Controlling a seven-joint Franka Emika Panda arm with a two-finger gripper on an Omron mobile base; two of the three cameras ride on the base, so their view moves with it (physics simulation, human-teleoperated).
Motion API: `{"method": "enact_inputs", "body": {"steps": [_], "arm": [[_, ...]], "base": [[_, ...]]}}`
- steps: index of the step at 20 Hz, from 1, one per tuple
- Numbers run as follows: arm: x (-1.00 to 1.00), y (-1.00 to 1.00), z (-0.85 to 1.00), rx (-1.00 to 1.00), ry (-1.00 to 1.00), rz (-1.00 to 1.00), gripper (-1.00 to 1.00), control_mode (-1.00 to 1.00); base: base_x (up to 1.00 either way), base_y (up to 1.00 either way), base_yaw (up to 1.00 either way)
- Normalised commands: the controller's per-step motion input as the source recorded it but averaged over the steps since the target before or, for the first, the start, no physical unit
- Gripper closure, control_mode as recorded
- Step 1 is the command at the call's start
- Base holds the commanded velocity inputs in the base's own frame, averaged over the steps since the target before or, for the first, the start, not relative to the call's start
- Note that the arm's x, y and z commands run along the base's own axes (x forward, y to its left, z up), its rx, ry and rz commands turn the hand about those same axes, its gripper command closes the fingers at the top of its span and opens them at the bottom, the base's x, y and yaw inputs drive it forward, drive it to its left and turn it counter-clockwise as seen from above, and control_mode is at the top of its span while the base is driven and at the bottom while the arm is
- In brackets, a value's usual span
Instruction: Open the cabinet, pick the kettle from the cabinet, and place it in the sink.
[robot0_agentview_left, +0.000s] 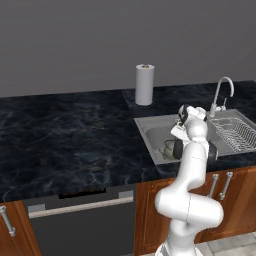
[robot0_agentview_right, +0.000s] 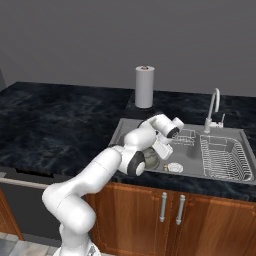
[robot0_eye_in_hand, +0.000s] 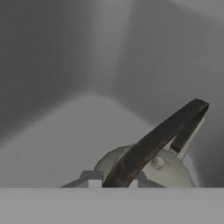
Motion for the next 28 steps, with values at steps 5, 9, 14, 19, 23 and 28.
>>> {"method": "enact_inputs", "body": {"steps": [5,9,14,19,23,28], "arm": [[0.26,-0.16,-0.08,0.02,0.18,0.0,1.0,-1.0],[0.27,-0.12,-0.09,0.0,0.2,0.0,1.0,-1.0],[0.26,-0.13,-0.1,0.0,0.21,0.0,-1.0,-1.0],[0.16,-0.27,-0.09,0.01,0.2,0.0,-1.0,-1.0],[0.14,-0.3,-0.05,0.02,0.19,0.0,-1.0,-1.0],[0.16,-0.28,0.0,0.03,0.15,0.0,-1.0,-1.0]], "base": [[0.0,0.0,0.0],[0.0,0.0,0.0],[0.0,0.0,0.0],[0.0,0.0,0.0],[0.0,0.0,0.0],[0.0,0.0,0.0]]}}
